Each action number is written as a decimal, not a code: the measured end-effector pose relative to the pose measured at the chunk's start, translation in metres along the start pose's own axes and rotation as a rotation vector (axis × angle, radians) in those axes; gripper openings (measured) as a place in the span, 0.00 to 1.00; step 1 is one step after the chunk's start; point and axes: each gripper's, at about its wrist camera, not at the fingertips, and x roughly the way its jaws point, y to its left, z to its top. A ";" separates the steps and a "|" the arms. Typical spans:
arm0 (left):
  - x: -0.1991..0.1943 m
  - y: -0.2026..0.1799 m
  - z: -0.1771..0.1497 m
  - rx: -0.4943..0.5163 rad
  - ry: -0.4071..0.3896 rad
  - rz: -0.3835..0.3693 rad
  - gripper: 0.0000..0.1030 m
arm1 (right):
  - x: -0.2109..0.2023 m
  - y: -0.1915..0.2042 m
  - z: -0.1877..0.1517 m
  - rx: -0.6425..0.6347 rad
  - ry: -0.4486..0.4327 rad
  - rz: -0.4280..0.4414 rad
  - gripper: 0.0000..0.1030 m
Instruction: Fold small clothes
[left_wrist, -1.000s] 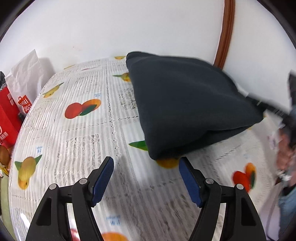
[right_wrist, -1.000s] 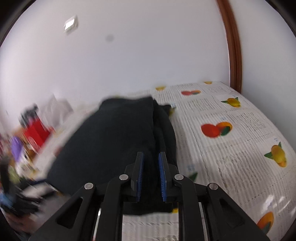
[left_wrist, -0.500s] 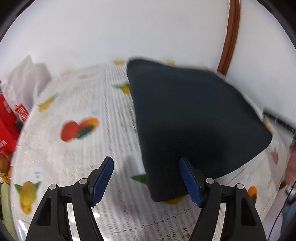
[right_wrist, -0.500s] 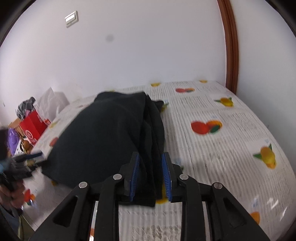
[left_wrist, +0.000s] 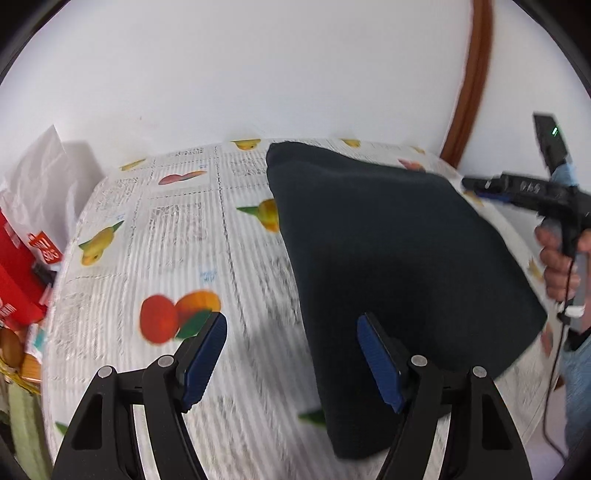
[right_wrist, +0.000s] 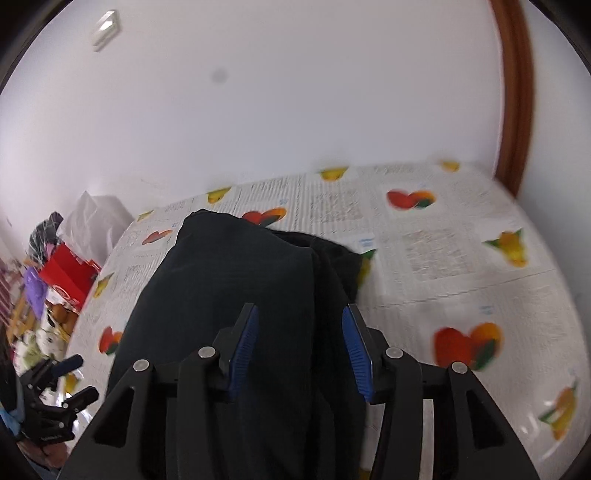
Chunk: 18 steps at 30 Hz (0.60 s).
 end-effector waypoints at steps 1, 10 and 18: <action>0.004 0.002 0.005 -0.017 0.003 -0.018 0.69 | 0.010 -0.001 0.005 0.011 0.015 0.002 0.46; 0.045 -0.007 0.019 0.023 0.047 -0.054 0.72 | 0.026 0.007 0.027 -0.098 -0.109 0.053 0.04; 0.045 -0.005 0.020 0.017 0.050 -0.084 0.72 | 0.057 -0.016 0.029 -0.027 -0.004 -0.010 0.05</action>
